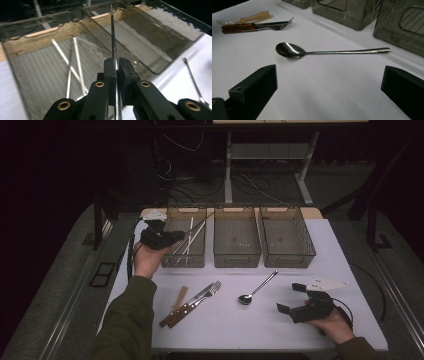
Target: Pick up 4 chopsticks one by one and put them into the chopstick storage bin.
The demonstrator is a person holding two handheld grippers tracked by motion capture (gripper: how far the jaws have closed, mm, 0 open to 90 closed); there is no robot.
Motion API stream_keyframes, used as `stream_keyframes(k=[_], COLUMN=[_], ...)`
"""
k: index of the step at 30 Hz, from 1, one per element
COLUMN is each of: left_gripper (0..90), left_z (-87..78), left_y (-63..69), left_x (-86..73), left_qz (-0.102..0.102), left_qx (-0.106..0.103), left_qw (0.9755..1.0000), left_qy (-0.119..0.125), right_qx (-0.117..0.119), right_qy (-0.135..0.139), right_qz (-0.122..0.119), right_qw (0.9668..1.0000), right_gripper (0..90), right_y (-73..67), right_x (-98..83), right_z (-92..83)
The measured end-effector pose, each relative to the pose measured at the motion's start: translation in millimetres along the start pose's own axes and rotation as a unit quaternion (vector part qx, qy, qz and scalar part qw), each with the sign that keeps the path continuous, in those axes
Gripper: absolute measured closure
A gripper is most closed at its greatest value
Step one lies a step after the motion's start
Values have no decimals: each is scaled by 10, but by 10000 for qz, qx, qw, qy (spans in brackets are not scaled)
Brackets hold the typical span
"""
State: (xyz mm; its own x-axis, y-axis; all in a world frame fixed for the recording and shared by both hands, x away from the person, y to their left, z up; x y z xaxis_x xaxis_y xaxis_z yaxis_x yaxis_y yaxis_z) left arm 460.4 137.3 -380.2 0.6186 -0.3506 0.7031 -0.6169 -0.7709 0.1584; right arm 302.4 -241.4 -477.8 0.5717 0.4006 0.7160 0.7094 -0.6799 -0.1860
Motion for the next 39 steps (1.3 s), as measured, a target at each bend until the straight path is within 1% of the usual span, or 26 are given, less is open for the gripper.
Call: stream_keyframes(k=[4, 5, 7, 12, 16, 18, 23, 26, 30, 33, 36, 39], left_gripper=[849, 849, 849, 848, 848, 849, 848, 848, 848, 848, 847, 847], left_z=[64, 84, 120, 205, 263, 304, 421, 482, 556, 600, 633, 650], left_y=[-139, -171, -221, -326, -371, -379, -384, -399, -407, -401, -397, -391], left_x=[-10, -19, -32, -53, -53, -51, -81, -105, -130, -148, -160, -160], left_qz=[-179, -180, -264, -411, -475, -454, -327, -311, -312, -268, -259, -295], left_qx=[188, 234, 282, 463, 540, 598, 751, 819, 882, 919, 927, 901], left_qw=[9996, 9995, 9991, 9973, 9960, 9954, 9922, 9902, 9882, 9868, 9861, 9863], left_qy=[-79, -128, -182, -385, -522, -597, -937, -1088, -1212, -1308, -1357, -1350], right_qx=[-2, 0, -4, -3, 8, 13, 22, 27, 42, 39, 41, 39], right_qy=[-3, -4, -6, 4, 10, 11, 20, 27, 32, 45, 52, 54], right_qz=[15, 14, 0, 11, 2, 6, 11, 19, 22, 16, 14, 10], right_qw=[10000, 10000, 10000, 10000, 10000, 10000, 10000, 10000, 10000, 10000, 10000, 10000], right_gripper=[7, 8, 7, 8, 7, 8, 8, 7, 7, 8, 7, 8], right_y=[3, 2, 1, 1, -3, -3, -7, -9, -11, -12, -13, -13], right_x=[-1, -1, -2, -1, -1, -1, 1, 2, 3, 4, 5, 5], right_z=[-1, -1, 1, -2, -7, -10, -12, -15, -17, -17, -18, -18])
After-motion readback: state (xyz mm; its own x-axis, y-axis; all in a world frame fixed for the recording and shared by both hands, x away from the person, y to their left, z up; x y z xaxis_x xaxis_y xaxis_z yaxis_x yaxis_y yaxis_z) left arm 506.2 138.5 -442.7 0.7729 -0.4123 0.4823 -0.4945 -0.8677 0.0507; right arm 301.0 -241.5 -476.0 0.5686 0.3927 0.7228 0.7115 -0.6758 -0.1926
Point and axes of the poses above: each handheld gripper's, and its own axes: z roughly forward along the jaws, x roughly out of its top, y roughly to its right, the point moved 7 cm from there along z, roughly forward along the jaws, and after that the axes turned 11 degrees about -y, right-handed, at the moved point
